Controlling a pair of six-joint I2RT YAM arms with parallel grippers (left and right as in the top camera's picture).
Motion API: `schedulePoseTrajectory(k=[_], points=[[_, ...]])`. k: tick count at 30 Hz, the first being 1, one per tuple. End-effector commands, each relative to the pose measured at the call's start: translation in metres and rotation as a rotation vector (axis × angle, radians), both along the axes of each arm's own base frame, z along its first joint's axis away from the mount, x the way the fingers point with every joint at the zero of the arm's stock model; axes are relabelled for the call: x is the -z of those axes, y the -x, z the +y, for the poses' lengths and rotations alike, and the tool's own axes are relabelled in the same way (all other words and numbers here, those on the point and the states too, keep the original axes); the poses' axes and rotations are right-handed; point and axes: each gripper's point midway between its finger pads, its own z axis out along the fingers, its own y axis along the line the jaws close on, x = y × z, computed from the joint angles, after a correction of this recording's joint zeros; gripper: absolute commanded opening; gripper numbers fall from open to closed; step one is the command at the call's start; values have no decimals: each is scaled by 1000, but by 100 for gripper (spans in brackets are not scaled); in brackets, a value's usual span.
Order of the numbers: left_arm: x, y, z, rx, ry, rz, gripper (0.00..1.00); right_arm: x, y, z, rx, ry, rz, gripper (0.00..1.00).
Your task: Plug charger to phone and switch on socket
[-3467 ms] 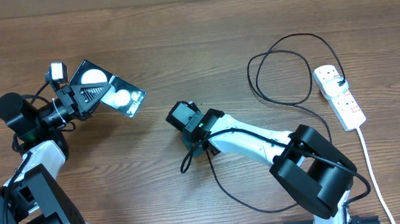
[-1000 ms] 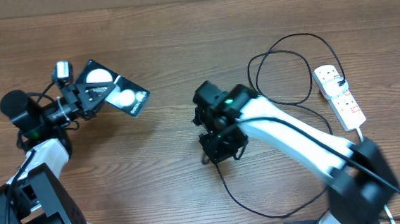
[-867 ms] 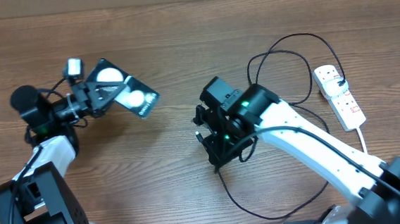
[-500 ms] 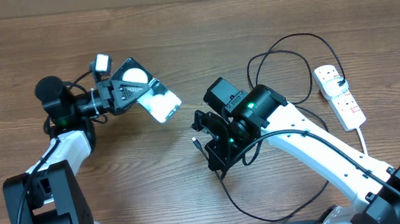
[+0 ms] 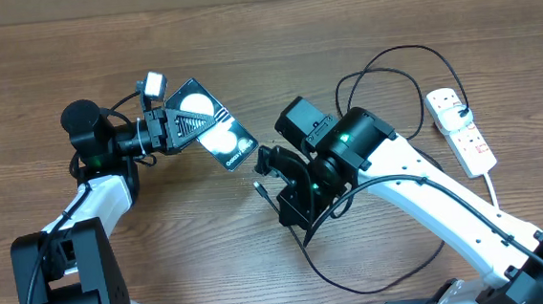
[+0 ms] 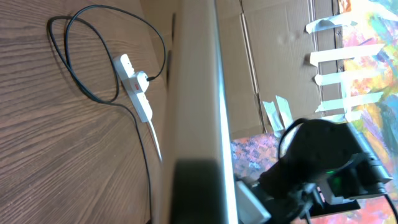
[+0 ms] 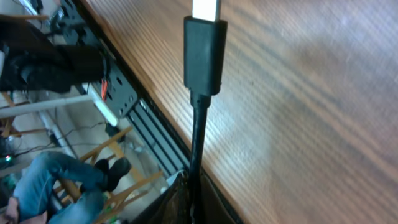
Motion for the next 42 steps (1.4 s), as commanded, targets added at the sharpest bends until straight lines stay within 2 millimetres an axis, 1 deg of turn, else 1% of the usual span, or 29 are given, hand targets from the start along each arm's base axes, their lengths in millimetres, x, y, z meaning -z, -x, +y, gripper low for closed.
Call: schedulePoseTrajectory(k=[1,6,9,15,19,22,24,27,29,31,36,39,42], points=[[-7,0,-2,27,-6,-48,4,-15,-5,5,-18,-54,-53,4],[-7,1,-4,32,-5,-40,4,-17,-13,10,-19,-78,-88,4],[-7,2,-8,43,-3,-29,4,-15,-19,9,-13,-62,-123,4],[-7,4,-14,61,3,16,4,-14,-24,4,5,-54,-122,4],[-7,4,-14,61,6,38,4,-13,-28,-7,38,-32,-100,4],[-7,6,-18,74,10,71,4,-11,-30,-19,73,-5,-68,4],[-7,9,-25,93,13,100,4,-10,-29,-28,97,12,-40,4],[-7,17,-42,144,14,135,4,-12,-25,-40,128,27,10,4],[-7,22,-51,174,13,143,4,-16,-22,-45,141,22,33,4],[-7,24,-56,189,13,164,4,-21,-17,-49,148,18,41,4],[-7,24,-56,188,14,169,4,-41,-1,-52,144,-31,39,4],[-8,22,-53,177,12,142,4,-56,4,-44,133,-116,32,4],[-9,20,-50,169,13,142,4,-61,7,-37,118,-158,40,4]])
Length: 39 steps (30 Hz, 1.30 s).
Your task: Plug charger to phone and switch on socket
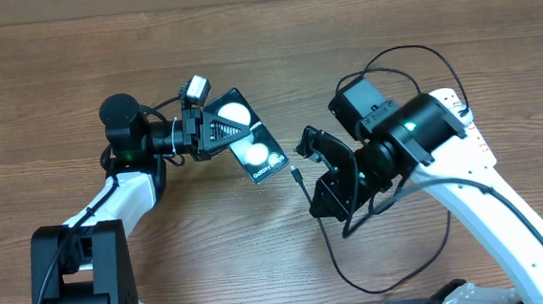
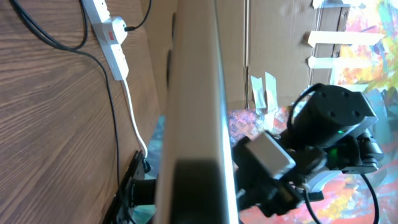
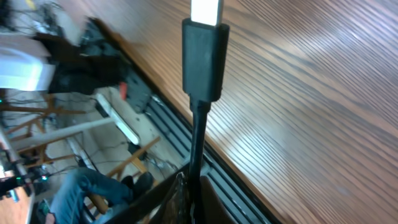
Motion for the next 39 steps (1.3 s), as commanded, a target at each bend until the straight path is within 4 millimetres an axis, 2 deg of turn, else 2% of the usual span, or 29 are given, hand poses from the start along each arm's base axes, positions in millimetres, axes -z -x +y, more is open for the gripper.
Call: schedulePoseTrajectory(k=[1,10,20,32,39], points=[[-8,-4,5,3,1,-29,4,-16,4,12,-26,-90,-4,4],[-8,-5,6,0,1,-30,4,-9,9,17,-74,-93,-14,4],[-8,-5,6,1,1,-30,4,10,5,20,-91,-50,38,4],[-8,-5,6,1,1,-33,4,23,-1,18,-86,0,52,4],[-8,-5,6,1,1,-32,4,24,0,18,-89,13,53,4]])
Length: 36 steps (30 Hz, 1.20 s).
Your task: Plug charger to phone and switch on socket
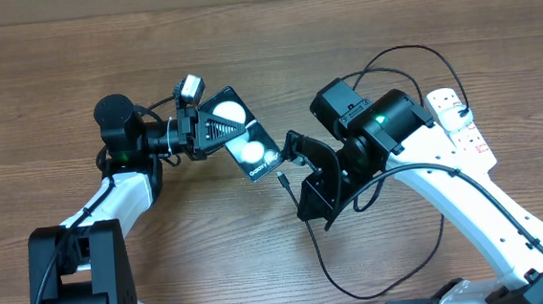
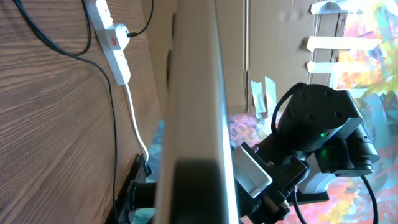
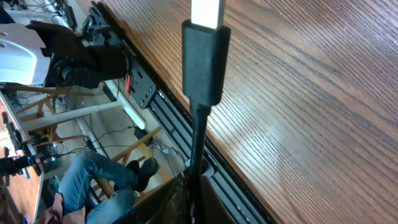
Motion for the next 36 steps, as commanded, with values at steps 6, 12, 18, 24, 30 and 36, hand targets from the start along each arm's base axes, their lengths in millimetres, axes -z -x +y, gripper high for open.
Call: schedulePoseTrajectory(k=[6,12,18,24,30,36], points=[[-8,-2,1,16,0,-30,4,4,9,7,-54,16,-22,4],[-8,-2,1,18,1,-31,4,13,0,2,0,112,-72,4],[-8,1,-5,34,1,-74,4,13,-2,3,0,108,-78,4],[-8,4,-10,49,1,-80,4,13,-2,3,0,109,-78,4],[-8,4,-10,49,1,-83,4,14,0,2,0,114,-72,4],[-8,4,-10,49,1,-83,4,14,-1,1,0,117,-73,4]])
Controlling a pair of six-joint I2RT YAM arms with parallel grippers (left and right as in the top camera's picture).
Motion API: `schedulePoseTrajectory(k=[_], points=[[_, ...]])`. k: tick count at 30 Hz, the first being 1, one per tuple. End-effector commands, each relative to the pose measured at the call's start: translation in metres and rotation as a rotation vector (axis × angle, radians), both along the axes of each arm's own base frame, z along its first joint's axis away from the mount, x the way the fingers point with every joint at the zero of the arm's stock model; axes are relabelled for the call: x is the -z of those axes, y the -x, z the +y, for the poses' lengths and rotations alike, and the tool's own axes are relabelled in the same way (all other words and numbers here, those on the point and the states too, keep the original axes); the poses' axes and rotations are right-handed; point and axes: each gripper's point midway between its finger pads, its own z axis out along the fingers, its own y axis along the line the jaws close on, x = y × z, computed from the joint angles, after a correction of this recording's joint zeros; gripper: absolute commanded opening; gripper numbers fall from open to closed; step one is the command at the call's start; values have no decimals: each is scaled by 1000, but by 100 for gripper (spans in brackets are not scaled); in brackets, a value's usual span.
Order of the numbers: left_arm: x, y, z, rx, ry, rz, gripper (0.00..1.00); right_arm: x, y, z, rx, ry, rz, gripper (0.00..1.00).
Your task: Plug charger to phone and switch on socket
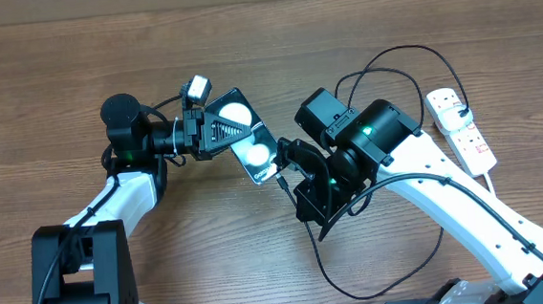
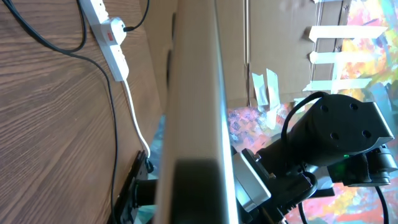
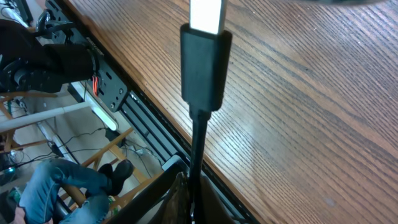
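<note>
My left gripper (image 1: 215,135) is shut on the black phone (image 1: 248,149), holding it tilted above the table; in the left wrist view the phone (image 2: 196,106) is seen edge-on. My right gripper (image 1: 297,169) is shut on the black charger cable, whose plug (image 3: 205,59) sticks up with its metal tip toward the phone's lower end. In the overhead view the plug tip (image 1: 280,179) sits right at the phone's bottom edge; whether it touches cannot be told. The white socket strip (image 1: 462,131) lies at the far right with the charger plugged in.
The black cable (image 1: 390,62) loops over the table from the socket strip and trails under my right arm toward the front edge. Bare wood table (image 1: 55,71) lies all around. The socket strip also shows in the left wrist view (image 2: 109,37).
My right gripper with the plug has moved left and a little up, so the plug tip now sits at the phone's bottom edge. The phone has barely shifted.
First my left gripper held the phone further left, with the plug held below and right of it. Then both had moved right, a gap between them. After that my right gripper stood closer, and now the plug tip is at the phone's lower end.
</note>
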Motion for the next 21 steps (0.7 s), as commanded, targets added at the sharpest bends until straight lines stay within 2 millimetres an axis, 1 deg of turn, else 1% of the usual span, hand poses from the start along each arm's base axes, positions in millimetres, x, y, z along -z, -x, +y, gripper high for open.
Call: schedulePoseTrajectory(k=[1,16,21], points=[[-8,-1,-1,24,2,-56,4,2,1,0,2,8,6,4],[-7,-1,-1,23,1,-21,4,6,1,0,1,18,19,4],[-7,-1,-1,23,1,-14,4,7,4,3,-13,20,21,4]])
